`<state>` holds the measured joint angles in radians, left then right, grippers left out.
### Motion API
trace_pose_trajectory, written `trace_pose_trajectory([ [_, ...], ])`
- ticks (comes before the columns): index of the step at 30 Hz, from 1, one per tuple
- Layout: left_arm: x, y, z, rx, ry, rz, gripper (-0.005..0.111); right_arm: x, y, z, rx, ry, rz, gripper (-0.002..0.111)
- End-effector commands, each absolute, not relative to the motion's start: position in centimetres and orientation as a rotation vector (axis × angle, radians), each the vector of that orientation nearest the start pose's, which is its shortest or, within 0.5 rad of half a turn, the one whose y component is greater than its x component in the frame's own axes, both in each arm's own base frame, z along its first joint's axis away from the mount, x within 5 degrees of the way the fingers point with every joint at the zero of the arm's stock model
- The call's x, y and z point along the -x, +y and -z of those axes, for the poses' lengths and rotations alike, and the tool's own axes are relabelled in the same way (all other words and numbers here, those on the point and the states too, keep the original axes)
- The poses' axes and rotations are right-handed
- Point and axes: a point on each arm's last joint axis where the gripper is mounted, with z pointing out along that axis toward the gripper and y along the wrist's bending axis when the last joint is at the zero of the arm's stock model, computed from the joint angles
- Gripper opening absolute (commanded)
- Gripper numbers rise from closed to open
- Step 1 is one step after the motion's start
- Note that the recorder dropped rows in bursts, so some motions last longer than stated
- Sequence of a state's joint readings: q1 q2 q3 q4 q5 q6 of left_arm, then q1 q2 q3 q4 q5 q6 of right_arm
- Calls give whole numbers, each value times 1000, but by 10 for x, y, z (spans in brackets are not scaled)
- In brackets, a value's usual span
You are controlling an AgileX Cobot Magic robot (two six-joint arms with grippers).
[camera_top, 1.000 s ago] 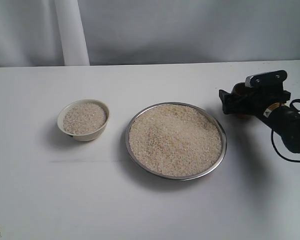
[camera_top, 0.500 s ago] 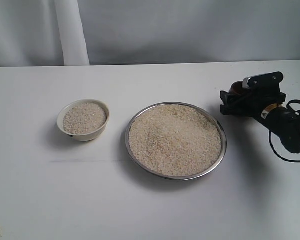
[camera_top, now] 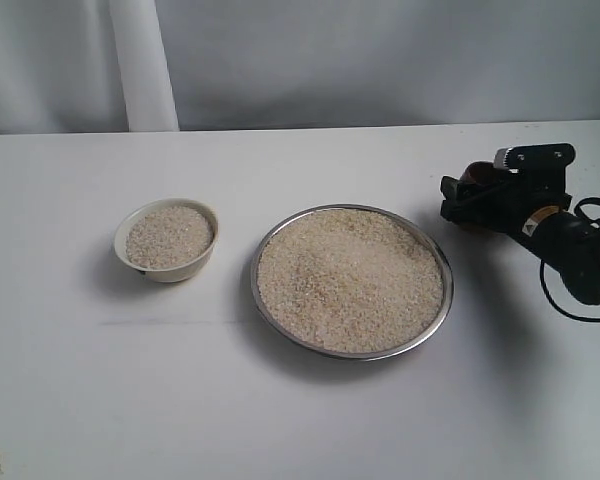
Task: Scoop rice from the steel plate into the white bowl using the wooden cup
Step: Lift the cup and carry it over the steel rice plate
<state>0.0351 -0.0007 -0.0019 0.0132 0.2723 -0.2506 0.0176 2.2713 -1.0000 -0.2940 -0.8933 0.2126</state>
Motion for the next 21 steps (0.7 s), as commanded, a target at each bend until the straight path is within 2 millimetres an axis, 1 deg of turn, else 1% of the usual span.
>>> trace_pose_trajectory([
  [1, -55, 2, -189, 242, 1735, 155, 0, -410, 27, -74, 214, 1937, -229, 0],
  [4, -55, 2, -189, 242, 1735, 155, 0, -409, 31, -98, 317, 1913, -216, 0],
  [6, -55, 2, -189, 242, 1735, 155, 0, -408, 35, -121, 402, 1879, -202, 0],
  [10, -55, 2, -189, 242, 1735, 155, 0, -399, 45, -171, 507, 1852, -127, 0],
  [12, -55, 2, -189, 242, 1735, 155, 0, -392, 51, -196, 569, 1834, -65, 0],
  [16, -55, 2, -189, 242, 1735, 155, 0, -369, 69, -247, 775, 1747, 100, 0],
  [18, -55, 2, -189, 242, 1735, 155, 0, -360, 77, -268, 831, 1764, 191, 0],
  [21, -55, 2, -189, 242, 1735, 155, 0, -353, 89, -294, 937, 1817, 360, 0],
])
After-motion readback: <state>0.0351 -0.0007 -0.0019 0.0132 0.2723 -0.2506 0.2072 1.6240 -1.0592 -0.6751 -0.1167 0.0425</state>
